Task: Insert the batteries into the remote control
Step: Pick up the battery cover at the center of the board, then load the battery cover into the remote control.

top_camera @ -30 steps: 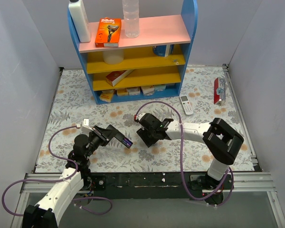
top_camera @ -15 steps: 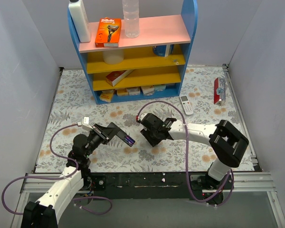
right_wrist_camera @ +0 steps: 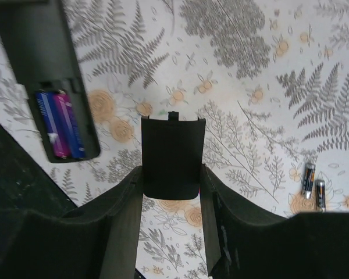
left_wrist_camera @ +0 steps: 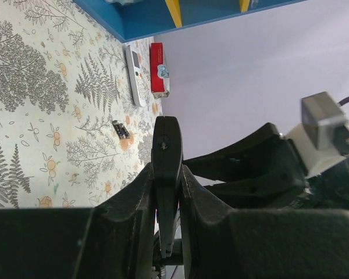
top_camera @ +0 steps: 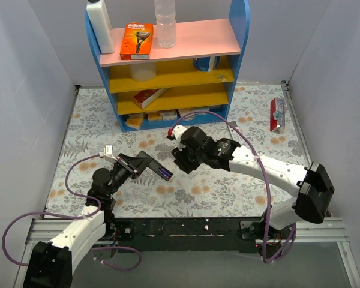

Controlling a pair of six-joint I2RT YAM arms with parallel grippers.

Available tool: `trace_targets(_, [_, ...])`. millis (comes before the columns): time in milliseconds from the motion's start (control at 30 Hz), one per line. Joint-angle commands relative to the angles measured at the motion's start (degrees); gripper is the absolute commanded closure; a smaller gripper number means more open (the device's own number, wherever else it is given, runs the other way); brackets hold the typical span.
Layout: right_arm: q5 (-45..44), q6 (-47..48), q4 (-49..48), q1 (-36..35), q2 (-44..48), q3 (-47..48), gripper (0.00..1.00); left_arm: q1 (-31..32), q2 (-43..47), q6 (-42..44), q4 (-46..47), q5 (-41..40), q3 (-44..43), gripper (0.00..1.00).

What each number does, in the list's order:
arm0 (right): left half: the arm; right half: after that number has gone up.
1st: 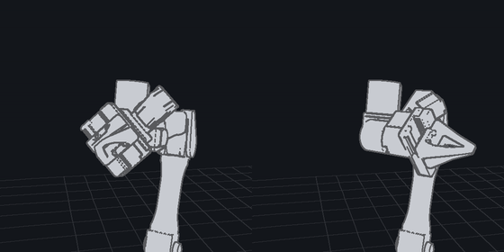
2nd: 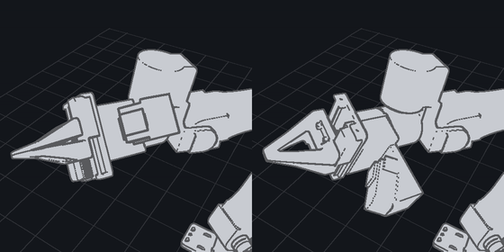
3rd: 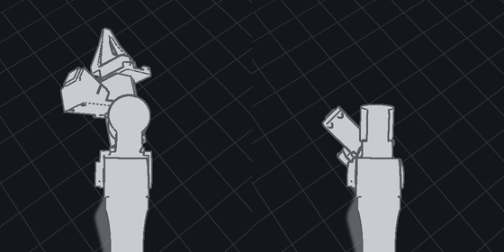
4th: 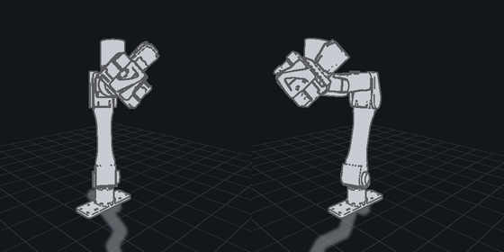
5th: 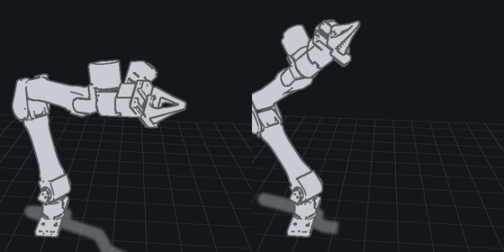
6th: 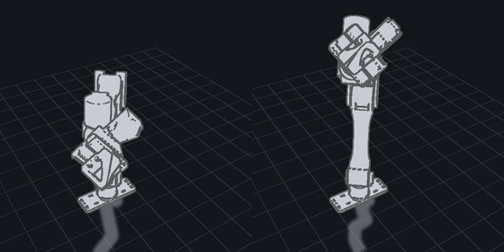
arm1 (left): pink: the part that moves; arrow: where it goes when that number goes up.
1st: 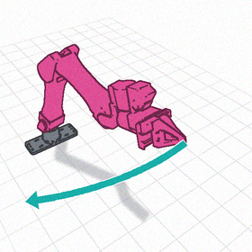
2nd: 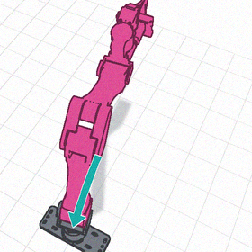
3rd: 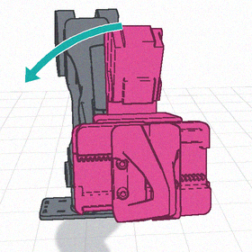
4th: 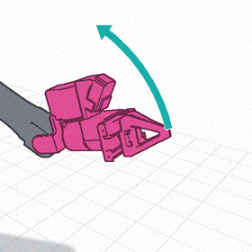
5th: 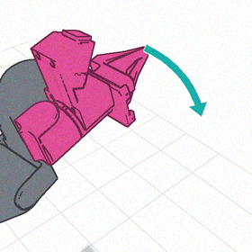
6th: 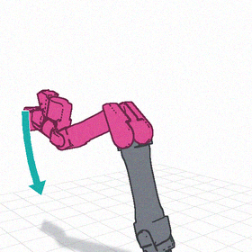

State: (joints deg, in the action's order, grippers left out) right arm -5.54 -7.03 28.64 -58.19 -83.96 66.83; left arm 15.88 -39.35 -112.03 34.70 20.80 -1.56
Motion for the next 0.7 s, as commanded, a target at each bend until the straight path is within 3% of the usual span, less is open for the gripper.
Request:
trace_targets(0, [3.52,1.49,1.32,-1.74,1.26,6.20,0.74,0.12,-1.16,-2.32,5.90,0.12,5.69,1.00])
trace_targets(267, [4.31,2.19,5.45,-5.35,-3.04,15.07,0.74,0.12,-2.04,-2.67,6.52,-1.11,4.64,1.00])
trace_targets(667, [2.55,2.10,12.49,-8.34,-9.64,21.06,0.73,0.12,-0.38,-2.93,5.03,-2.60,4.02,1.00])
